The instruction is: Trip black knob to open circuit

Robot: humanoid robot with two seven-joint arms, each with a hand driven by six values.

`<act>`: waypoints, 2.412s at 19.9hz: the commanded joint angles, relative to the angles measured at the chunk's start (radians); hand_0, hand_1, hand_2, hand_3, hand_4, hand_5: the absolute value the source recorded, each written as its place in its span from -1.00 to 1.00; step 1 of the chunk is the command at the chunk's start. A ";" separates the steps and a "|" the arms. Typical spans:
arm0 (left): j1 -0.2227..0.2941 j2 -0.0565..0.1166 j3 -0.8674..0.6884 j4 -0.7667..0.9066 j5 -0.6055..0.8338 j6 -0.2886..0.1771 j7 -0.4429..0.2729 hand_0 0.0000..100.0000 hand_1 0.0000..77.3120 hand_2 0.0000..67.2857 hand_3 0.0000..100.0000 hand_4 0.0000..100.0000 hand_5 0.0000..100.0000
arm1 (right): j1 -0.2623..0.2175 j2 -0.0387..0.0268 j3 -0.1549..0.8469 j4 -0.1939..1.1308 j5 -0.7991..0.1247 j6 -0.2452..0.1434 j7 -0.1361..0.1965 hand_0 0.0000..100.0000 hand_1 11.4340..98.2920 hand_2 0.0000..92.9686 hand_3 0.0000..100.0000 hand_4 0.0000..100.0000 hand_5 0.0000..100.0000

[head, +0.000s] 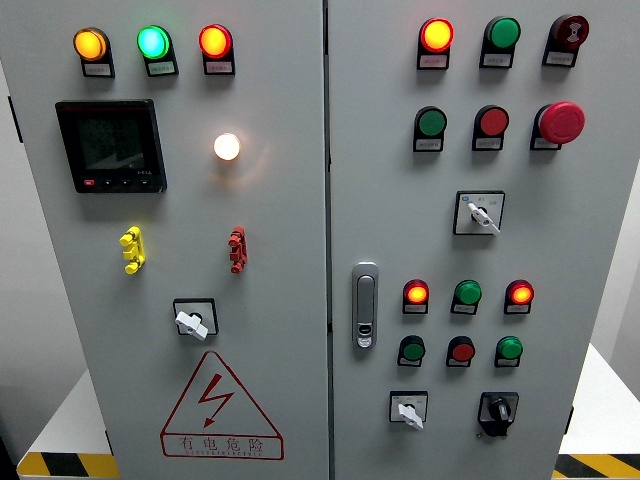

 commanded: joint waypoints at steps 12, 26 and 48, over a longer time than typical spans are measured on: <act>0.000 0.000 0.000 0.000 0.000 0.000 0.000 -1.00 -0.92 -0.61 -0.57 -0.87 -0.97 | 0.021 -0.0015 0.165 0.002 -0.095 0.012 -0.011 0.69 -0.47 -1.00 -0.76 -0.89 -0.65; 0.002 0.000 0.000 0.000 0.000 0.000 0.000 -1.00 -0.92 -0.61 -0.57 -0.87 -0.97 | 0.084 0.0000 0.468 -0.059 -0.369 0.064 -0.083 0.67 -0.46 -1.00 -0.74 -0.89 -0.65; 0.002 0.000 0.000 0.000 0.000 0.000 0.000 -1.00 -0.92 -0.61 -0.57 -0.87 -0.97 | 0.075 0.0061 1.319 0.588 -1.290 0.163 -0.090 0.60 -0.34 -0.99 -0.59 -0.77 -0.51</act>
